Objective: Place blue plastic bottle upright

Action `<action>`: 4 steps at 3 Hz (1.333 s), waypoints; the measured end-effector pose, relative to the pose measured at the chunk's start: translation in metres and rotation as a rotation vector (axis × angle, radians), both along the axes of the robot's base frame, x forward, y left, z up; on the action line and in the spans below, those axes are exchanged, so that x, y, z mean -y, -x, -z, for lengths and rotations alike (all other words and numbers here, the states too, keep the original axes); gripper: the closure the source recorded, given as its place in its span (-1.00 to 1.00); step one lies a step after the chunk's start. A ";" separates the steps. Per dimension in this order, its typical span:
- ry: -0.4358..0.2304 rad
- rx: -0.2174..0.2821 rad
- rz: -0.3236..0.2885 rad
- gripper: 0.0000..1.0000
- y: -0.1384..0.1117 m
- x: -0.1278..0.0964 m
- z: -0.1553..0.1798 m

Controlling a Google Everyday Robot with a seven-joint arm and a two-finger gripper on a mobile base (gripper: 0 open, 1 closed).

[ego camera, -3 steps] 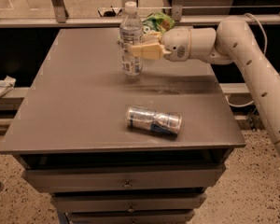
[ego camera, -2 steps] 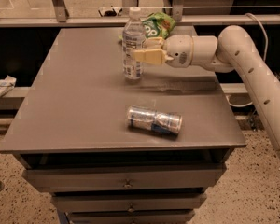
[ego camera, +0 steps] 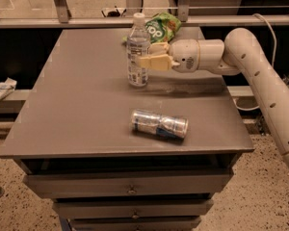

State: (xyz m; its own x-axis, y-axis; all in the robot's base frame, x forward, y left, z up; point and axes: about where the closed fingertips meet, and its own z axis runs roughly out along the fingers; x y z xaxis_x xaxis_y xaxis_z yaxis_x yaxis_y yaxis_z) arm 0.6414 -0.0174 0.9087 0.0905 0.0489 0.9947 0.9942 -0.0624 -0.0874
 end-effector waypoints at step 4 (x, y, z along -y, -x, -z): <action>0.034 0.044 -0.037 -1.00 0.013 0.013 -0.004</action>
Offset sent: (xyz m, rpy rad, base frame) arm -0.0056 -0.0033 -0.0087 -0.0123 -0.0666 0.0390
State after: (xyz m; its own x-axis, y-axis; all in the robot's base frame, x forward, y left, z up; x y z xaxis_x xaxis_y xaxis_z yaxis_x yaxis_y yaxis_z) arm 0.6281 -0.0302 0.9122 0.0444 0.0854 0.9954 0.9987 -0.0281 -0.0421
